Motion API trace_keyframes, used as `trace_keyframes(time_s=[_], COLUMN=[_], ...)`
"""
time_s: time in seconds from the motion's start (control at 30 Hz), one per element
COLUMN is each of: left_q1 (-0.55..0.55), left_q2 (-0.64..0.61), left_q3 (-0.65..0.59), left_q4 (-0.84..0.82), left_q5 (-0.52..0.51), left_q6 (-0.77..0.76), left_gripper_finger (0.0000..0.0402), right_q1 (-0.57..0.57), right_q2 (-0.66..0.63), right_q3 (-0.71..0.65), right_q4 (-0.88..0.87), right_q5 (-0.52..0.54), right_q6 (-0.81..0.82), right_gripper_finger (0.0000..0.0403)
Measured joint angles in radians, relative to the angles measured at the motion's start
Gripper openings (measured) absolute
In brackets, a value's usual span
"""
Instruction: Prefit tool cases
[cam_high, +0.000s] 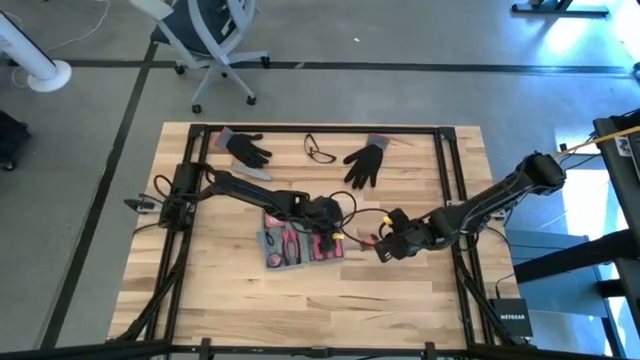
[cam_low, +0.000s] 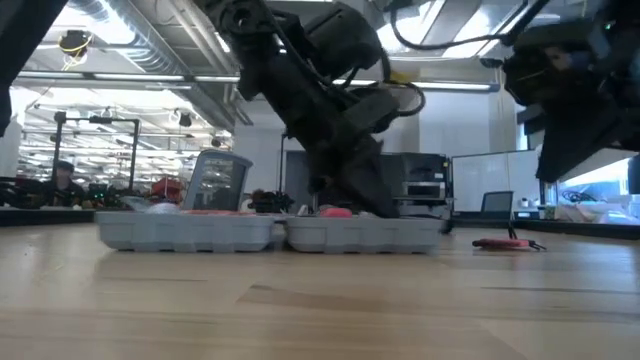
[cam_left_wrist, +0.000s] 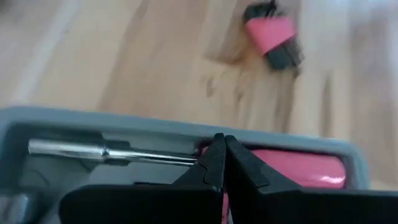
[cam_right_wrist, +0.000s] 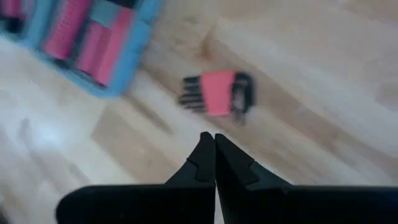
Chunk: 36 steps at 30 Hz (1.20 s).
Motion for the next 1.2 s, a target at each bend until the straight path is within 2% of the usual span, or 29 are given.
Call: trace_keyframes(time_s=[0.2, 0.37, 0.53, 0.87, 0.93, 1.0, 1.1, 1.17, 1.2], left_q1=[0.059, 0.126, 0.166, 0.047, 0.001, -0.040, -0.053, -0.034, -0.029], left_q2=[-0.021, -0.052, -0.091, -0.096, -0.097, -0.085, -0.057, -0.060, -0.069], left_q3=[-0.001, -0.009, -0.011, 0.020, 0.028, 0.029, 0.027, 0.032, 0.028], left_q4=[-0.085, -0.105, -0.116, 0.014, 0.070, 0.093, -0.011, -0.050, -0.061], left_q5=[-0.037, -0.108, -0.117, -0.097, -0.088, -0.140, -0.209, -0.187, -0.144], left_q6=[0.115, 0.107, 0.099, 0.045, 0.110, 0.174, 0.203, 0.173, 0.163], left_gripper_finger=[0.0000, 0.0000, 0.0000, 0.0000, 0.0000, 0.0000, 0.0000, 0.0000, 0.0000], right_q1=[-0.055, -0.094, -0.118, -0.116, -0.115, -0.115, -0.115, -0.115, -0.115], right_q2=[0.035, 0.049, 0.043, -0.013, -0.018, -0.018, -0.025, -0.026, -0.028], right_q3=[0.000, 0.001, 0.001, 0.000, 0.000, 0.000, 0.000, 0.000, 0.000], right_q4=[0.020, 0.068, 0.051, -0.002, -0.035, -0.060, -0.049, -0.052, -0.049], right_q5=[0.003, -0.037, -0.036, -0.027, -0.027, -0.028, -0.028, -0.032, -0.033], right_q6=[-0.009, -0.103, -0.181, -0.273, -0.273, -0.273, -0.262, -0.249, -0.246], right_gripper_finger=[0.0000, 0.0000, 0.0000, 0.0000, 0.0000, 0.0000, 0.0000, 0.0000, 0.0000])
